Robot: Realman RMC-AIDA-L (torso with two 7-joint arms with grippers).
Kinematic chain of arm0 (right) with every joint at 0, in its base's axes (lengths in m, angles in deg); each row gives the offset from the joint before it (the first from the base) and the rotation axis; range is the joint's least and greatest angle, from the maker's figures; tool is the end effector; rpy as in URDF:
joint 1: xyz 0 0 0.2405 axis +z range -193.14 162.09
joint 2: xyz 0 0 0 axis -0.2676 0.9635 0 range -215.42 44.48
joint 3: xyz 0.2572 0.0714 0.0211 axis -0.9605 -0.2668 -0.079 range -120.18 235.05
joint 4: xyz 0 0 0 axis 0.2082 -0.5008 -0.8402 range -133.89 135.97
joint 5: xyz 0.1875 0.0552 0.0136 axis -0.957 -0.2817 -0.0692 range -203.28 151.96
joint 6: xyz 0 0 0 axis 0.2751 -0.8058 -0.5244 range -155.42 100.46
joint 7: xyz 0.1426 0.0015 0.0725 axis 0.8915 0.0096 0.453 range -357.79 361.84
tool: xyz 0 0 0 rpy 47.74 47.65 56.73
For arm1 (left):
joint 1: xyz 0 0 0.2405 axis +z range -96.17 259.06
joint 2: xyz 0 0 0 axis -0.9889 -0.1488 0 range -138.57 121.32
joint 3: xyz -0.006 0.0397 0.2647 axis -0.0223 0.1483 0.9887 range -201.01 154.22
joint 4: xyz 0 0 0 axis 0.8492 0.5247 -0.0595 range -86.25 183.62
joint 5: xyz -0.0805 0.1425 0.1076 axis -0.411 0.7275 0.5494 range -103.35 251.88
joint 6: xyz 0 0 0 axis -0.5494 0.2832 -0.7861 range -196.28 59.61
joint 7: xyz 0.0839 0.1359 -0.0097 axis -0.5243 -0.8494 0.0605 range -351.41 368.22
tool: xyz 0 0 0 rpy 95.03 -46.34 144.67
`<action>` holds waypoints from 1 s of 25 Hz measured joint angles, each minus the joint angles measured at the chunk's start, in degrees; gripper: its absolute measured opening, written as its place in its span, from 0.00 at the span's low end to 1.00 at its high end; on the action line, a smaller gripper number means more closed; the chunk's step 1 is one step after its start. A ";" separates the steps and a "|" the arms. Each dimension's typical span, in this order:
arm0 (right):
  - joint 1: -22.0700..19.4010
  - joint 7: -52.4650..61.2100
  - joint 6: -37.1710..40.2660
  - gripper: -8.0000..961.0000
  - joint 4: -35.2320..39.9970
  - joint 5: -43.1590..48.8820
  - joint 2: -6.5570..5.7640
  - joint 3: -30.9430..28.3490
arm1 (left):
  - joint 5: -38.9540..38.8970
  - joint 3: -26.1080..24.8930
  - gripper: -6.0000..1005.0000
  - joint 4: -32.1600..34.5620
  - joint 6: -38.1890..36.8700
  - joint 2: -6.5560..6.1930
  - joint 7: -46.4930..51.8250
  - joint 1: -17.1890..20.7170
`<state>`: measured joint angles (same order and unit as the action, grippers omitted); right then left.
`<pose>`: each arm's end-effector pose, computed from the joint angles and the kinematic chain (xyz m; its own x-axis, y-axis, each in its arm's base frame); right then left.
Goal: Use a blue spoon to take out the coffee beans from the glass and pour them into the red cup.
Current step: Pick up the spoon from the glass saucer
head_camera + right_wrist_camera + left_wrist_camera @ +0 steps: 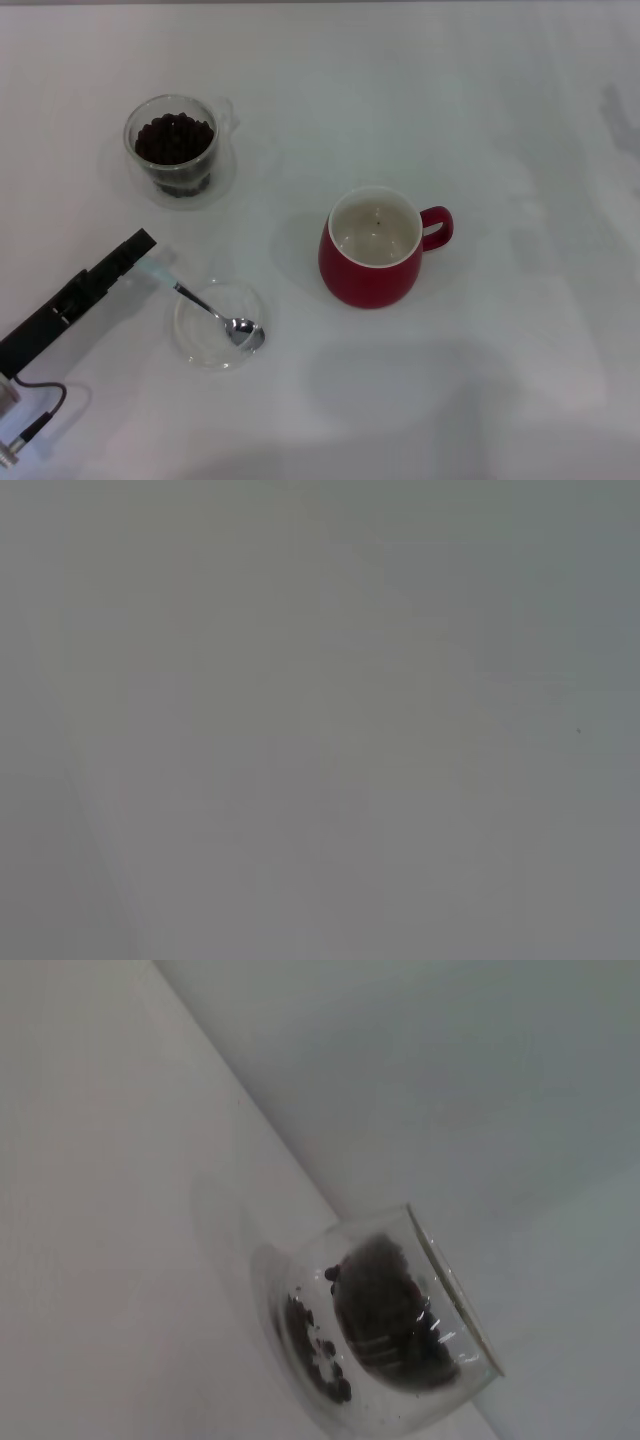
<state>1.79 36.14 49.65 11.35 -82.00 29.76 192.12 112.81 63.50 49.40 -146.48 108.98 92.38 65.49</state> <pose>0.3620 0.3026 0.0389 0.3419 0.1394 -0.9294 -0.9328 -0.0694 -0.3535 -0.3455 0.2344 -0.0691 -0.0981 0.6446 0.7582 0.9471 -0.1736 0.2701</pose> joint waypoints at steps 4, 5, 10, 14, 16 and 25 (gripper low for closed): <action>-0.04 0.02 -0.25 0.88 -0.03 0.00 0.00 0.06 | 0.20 0.02 0.75 -0.15 0.36 -0.04 0.29 0.21; -0.07 0.02 -0.49 0.88 -0.03 0.00 0.00 0.06 | 0.41 0.03 0.74 -0.05 0.37 -0.10 0.29 0.24; -0.10 1.76 -1.60 0.88 -0.02 -0.06 0.00 0.06 | 0.83 0.03 0.60 -0.24 0.39 -0.57 0.34 0.02; -0.09 3.59 -1.73 0.88 -0.08 -0.10 0.00 0.05 | 0.85 0.03 0.38 -0.08 0.38 -1.04 0.34 -0.11; -0.11 3.65 -1.73 0.88 -0.10 -0.10 0.00 0.05 | 0.88 0.18 0.27 -0.09 0.38 -1.28 0.34 -0.40; -0.42 3.68 -1.73 0.88 0.01 -0.09 0.00 0.05 | 0.92 0.47 0.16 0.25 0.37 -1.48 0.63 -0.56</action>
<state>1.37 39.82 47.92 11.36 -82.09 29.75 192.17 113.73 63.97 49.65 -146.12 107.50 93.01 64.93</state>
